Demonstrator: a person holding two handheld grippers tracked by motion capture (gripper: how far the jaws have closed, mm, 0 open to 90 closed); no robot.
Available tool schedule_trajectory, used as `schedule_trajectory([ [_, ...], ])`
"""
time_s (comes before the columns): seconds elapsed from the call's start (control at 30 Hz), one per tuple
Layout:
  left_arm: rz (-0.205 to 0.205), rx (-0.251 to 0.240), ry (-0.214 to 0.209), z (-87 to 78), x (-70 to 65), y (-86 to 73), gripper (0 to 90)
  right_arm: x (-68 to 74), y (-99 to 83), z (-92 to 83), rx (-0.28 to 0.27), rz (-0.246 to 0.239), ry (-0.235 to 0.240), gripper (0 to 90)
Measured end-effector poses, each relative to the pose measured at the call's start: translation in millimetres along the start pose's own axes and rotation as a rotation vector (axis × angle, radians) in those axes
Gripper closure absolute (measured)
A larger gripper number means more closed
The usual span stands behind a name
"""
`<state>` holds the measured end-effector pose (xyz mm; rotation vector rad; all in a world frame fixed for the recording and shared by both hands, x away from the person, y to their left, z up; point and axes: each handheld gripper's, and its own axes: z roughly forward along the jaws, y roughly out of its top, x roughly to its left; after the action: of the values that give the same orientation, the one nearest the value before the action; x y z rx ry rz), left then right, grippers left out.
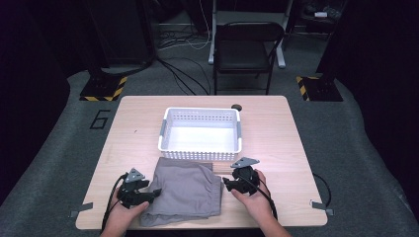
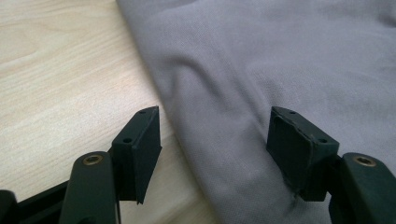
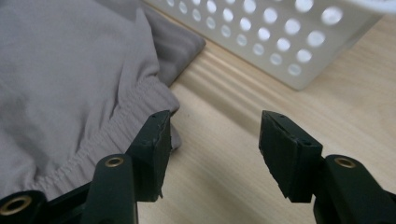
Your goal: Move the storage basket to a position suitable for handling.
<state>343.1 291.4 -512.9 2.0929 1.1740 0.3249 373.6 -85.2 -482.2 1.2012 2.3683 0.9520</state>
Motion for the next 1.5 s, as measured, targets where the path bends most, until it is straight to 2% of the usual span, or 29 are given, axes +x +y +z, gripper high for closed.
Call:
schedule_trajectory([
  [0.07,-0.004,0.003,0.006,0.0,0.3,-1.2,35.0,0.1,-4.0,4.7,0.017,-0.005,0.002,43.7],
  [0.17,-0.009,0.018,-0.008,-1.3,1.8,-2.2,36.2,-1.2,-6.7,10.1,0.019,-0.004,-0.008,43.5],
  [0.23,-0.024,0.017,-0.017,-0.8,2.6,-3.1,37.5,-2.6,-7.0,14.1,0.022,0.012,-0.015,43.3],
  [0.3,-0.024,0.015,-0.02,-1.0,3.0,-3.4,37.9,-4.2,-7.1,17.9,0.032,0.029,0.005,42.7],
  [0.43,-0.024,0.017,-0.022,-1.7,2.9,-3.9,39.0,-0.4,-7.0,24.3,0.044,0.048,0.003,42.0],
  [0.5,-0.023,0.015,-0.025,-1.5,2.4,-3.9,39.1,-1.2,-5.6,27.1,0.04,0.034,-0.001,41.9],
  [0.53,-0.032,-0.005,-0.017,0.3,0.9,-4.3,39.1,-1.5,-5.0,28.6,0.034,0.031,0.004,41.8],
  [0.57,-0.023,0.009,-0.019,-0.5,1.2,-3.7,39.1,-0.8,-4.4,29.7,0.038,0.044,0.004,41.7],
  [0.67,-0.008,0.008,-0.016,0.2,0.2,-3.6,39.1,-0.9,-2.1,32.2,0.037,0.065,0.006,41.1],
  [0.7,-0.009,0.008,-0.016,0.3,-0.1,-3.6,39.1,-2.6,-1.3,33.6,0.025,0.048,0.001,40.8],
  [0.77,-0.007,0.008,-0.018,0.1,0.2,-3.9,39.1,-2.4,-0.5,35.4,0.031,0.065,0.004,40.4],
  [0.87,-0.009,0.005,-0.019,0.0,0.2,-4.3,39.1,-5.4,0.3,39.4,0.031,0.053,-0.027,40.0],
  [0.93,-0.008,0.003,-0.019,0.1,0.0,-4.4,39.1,-6.6,0.6,42.5,0.043,0.063,-0.03,39.1],
  [0.97,-0.007,0.003,-0.019,0.1,0.0,-4.4,39.1,-6.5,0.8,44.2,0.037,0.049,-0.032,39.1],
  [1.03,-0.015,-0.006,-0.017,0.7,-0.9,-4.7,39.0,-4.1,2.0,44.5,0.034,0.049,-0.013,39.7],
  [1.07,-0.006,0.0,-0.018,0.2,-0.4,-4.7,39.1,-1.6,2.8,43.1,0.031,0.048,-0.007,40.0],
  [1.13,-0.005,-0.001,-0.018,0.2,-0.4,-4.8,39.1,3.2,5.1,38.3,0.008,0.028,-0.007,40.0],
  [1.23,-0.017,-0.006,-0.015,0.6,-1.5,-4.9,39.0,10.7,8.2,30.7,-0.021,0.02,0.021,38.9],
  [1.3,-0.016,-0.008,-0.015,0.8,-2.0,-5.1,39.0,16.3,7.7,28.5,-0.01,0.017,0.036,38.4],
  [1.33,-0.01,0.007,-0.02,-0.3,-1.5,-4.6,39.0,18.7,6.6,28.4,0.005,0.007,0.049,38.1],
  [1.47,0.0,0.017,-0.019,-0.6,-1.9,-4.2,38.9,24.4,0.2,31.9,0.076,0.03,0.097,36.5],
  [1.5,0.0,0.016,-0.017,-0.4,-2.2,-4.2,38.9,25.4,-1.0,32.8,0.083,0.034,0.097,36.4],
])
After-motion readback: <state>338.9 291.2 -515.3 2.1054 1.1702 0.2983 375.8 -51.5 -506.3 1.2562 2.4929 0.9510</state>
